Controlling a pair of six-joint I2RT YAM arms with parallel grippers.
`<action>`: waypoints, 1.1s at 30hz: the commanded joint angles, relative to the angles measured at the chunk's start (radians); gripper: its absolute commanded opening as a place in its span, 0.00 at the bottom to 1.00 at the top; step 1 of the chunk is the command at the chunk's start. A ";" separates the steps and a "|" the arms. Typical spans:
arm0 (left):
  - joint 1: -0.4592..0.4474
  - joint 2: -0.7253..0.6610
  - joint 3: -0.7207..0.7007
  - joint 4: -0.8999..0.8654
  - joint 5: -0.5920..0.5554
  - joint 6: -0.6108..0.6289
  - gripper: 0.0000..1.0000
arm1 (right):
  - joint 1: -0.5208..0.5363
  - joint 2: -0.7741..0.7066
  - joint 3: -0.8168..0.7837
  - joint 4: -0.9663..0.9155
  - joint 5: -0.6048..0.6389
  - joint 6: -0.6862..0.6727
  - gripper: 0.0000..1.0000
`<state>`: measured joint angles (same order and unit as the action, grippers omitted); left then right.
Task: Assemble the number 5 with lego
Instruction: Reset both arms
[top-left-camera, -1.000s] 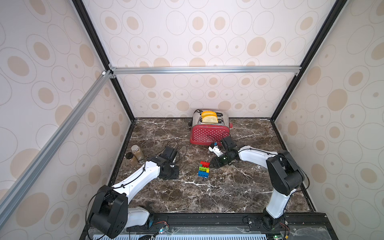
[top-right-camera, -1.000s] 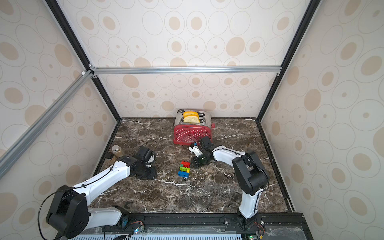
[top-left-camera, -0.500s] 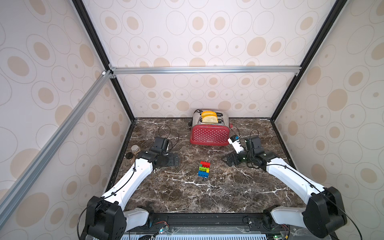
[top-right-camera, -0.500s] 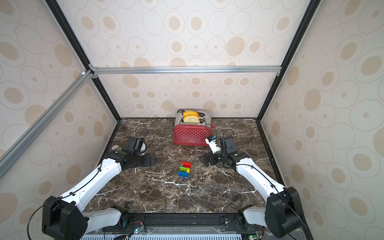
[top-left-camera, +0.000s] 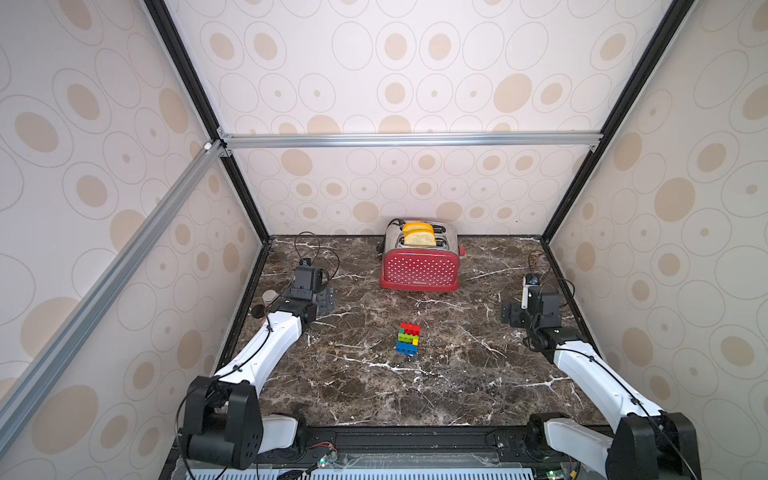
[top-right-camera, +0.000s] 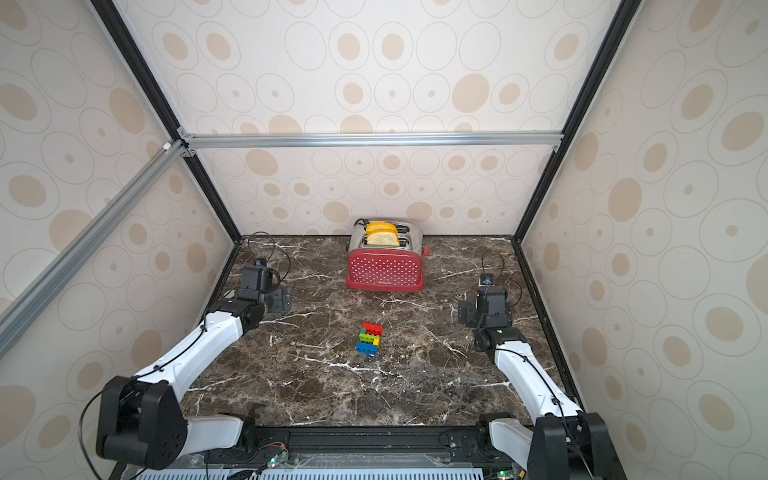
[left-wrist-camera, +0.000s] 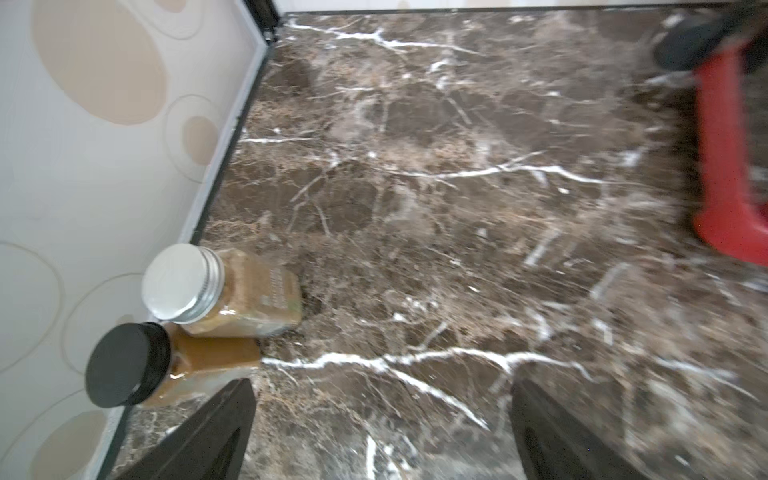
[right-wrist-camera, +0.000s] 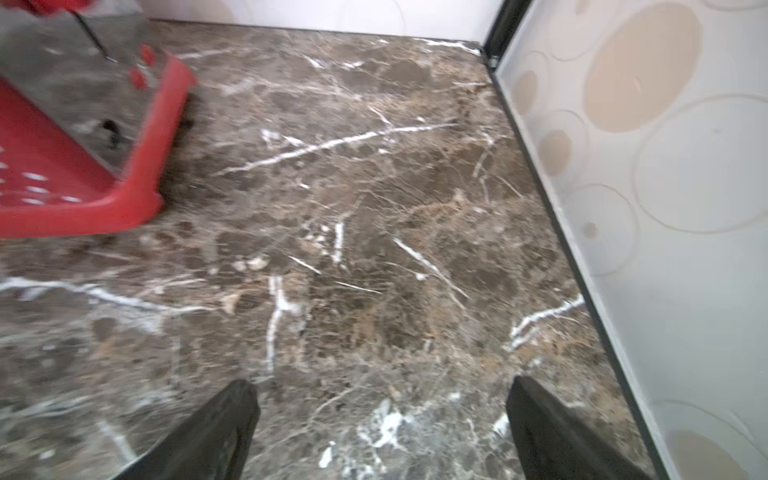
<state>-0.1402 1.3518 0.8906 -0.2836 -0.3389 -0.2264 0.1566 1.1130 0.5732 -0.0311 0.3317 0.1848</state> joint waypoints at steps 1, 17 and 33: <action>0.034 0.049 -0.056 0.187 -0.164 0.097 0.99 | -0.039 -0.009 -0.082 0.213 0.181 -0.011 1.00; 0.085 0.179 -0.334 0.893 0.001 0.216 0.99 | -0.094 0.322 -0.252 0.915 0.036 -0.139 1.00; 0.175 0.210 -0.450 1.127 0.256 0.191 0.99 | -0.110 0.424 -0.156 0.827 -0.189 -0.223 1.00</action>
<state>0.0280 1.5616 0.4358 0.8028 -0.1059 -0.0299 0.0525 1.5452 0.4004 0.8280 0.1665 -0.0277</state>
